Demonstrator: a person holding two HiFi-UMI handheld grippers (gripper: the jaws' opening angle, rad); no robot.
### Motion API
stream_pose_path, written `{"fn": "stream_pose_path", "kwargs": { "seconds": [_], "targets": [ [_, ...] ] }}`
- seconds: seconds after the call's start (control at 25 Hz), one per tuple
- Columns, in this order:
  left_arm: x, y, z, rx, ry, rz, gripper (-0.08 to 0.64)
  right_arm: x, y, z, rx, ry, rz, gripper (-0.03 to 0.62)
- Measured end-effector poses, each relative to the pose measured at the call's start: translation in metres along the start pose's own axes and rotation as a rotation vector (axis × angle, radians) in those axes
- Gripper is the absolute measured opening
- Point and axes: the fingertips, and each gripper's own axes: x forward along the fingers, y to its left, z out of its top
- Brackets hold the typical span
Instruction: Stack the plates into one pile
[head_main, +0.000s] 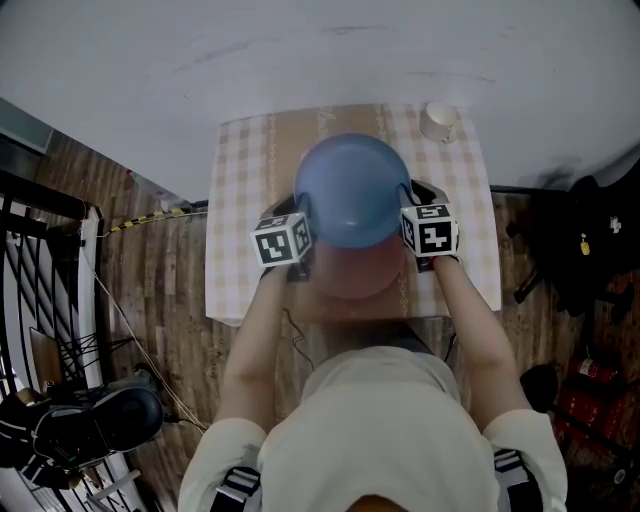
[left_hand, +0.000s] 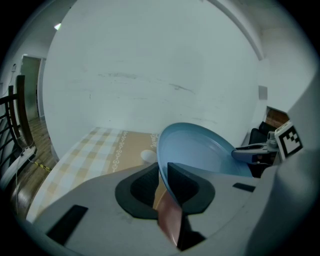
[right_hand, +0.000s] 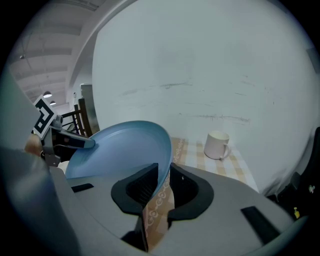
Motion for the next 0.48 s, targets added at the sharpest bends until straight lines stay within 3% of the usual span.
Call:
{"fn": "stream_pose_path", "kwargs": {
  "seconds": [0.48],
  "targets": [
    [-0.04, 0.005, -0.053, 0.013, 0.061, -0.002, 0.058, -0.028, 0.034, -0.041, -0.003, 0.049, 0.016, 0.063]
  ]
}}
